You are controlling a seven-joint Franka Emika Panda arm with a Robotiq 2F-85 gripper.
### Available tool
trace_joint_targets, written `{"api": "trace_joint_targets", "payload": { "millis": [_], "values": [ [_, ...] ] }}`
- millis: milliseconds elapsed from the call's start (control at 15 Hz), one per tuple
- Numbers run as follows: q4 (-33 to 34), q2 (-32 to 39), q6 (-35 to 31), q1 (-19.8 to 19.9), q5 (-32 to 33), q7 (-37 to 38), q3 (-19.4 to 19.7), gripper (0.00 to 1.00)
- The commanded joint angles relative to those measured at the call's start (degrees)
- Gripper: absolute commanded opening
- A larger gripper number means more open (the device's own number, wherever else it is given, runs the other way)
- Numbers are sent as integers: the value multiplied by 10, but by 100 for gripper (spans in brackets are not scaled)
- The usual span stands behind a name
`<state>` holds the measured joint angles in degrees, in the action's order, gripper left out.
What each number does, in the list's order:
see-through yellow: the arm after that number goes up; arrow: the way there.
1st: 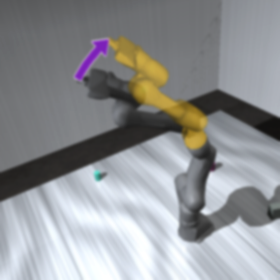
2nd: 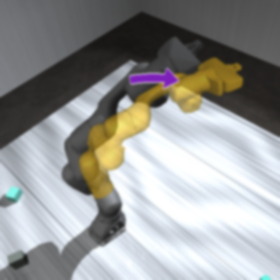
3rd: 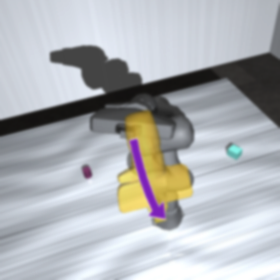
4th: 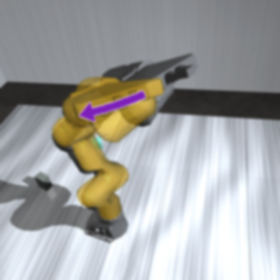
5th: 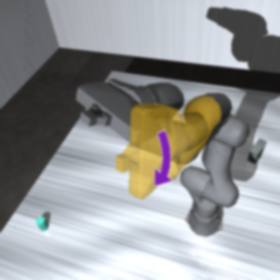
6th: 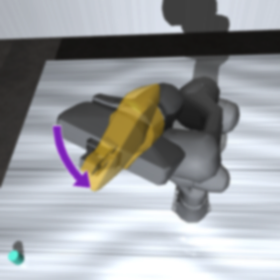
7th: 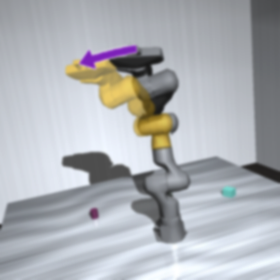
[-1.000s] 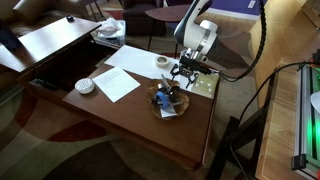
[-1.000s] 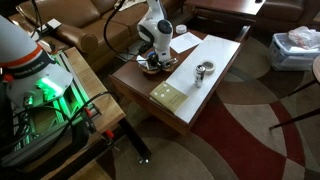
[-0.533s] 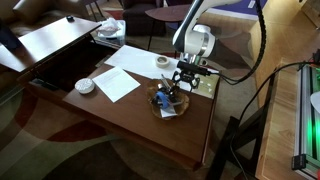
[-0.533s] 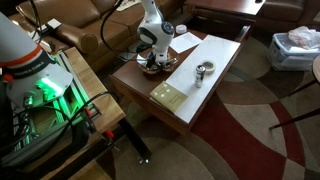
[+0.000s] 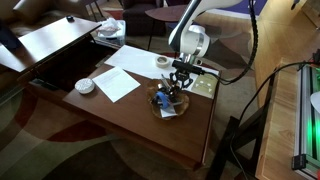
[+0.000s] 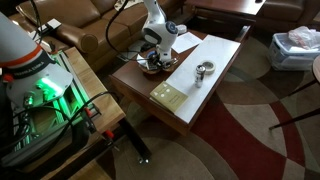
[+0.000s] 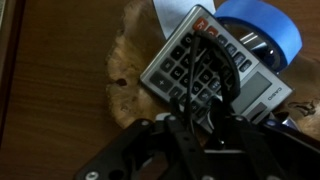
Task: Remove the sunglasses from the wooden bowl and place them on top of the book
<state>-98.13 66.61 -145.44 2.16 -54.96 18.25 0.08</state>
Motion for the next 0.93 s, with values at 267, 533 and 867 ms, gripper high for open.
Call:
{"api": "trace_joint_targets", "payload": {
  "millis": [267, 533, 867],
  "values": [
    [76, 58, 32, -8, 40, 60, 12, 31],
    [94, 71, 55, -11, 62, 99, 18, 0],
    [71, 51, 33, -6, 60, 83, 9, 1]
  ]
}}
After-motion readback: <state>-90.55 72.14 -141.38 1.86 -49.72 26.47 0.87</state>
